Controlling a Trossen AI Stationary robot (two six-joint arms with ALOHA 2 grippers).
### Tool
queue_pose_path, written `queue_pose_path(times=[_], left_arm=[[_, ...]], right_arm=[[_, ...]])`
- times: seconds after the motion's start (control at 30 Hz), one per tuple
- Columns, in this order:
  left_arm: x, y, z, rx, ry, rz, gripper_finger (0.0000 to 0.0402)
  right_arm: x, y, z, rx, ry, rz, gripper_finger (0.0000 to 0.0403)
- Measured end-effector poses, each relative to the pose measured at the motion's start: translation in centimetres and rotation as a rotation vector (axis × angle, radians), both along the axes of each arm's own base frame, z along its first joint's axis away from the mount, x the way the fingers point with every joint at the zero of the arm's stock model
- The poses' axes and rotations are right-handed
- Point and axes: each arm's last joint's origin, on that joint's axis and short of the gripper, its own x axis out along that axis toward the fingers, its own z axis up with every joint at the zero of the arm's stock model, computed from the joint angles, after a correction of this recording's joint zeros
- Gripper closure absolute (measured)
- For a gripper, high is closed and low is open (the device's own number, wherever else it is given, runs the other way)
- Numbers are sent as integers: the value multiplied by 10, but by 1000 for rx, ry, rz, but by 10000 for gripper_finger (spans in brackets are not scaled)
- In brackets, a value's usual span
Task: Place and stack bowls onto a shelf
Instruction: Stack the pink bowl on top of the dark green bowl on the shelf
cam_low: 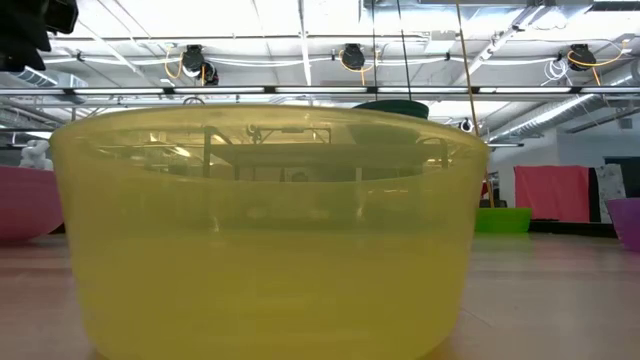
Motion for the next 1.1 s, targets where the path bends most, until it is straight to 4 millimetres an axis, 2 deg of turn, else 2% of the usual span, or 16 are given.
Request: queue_pose_path(times=[0.23, 0.4, 0.63, 0.9, 1.1], left_arm=[[18, 12, -3, -20, 109, -48, 266], [35, 16, -7, -122, 202, -37, 266], [58, 16, -14, -190, 364, 95, 266], [95, 6, -16, -183, 312, 133, 266], [114, -9, -26, -125, 394, 174, 266]], right_arm=[[0, 0, 0, 0, 0, 0, 321], [0, 0, 0, 0, 0, 0, 321], [0, 0, 0, 0, 0, 0, 321], [0, 0, 0, -2, 1, 0, 321], [0, 0, 0, -18, 6, 5, 321]])
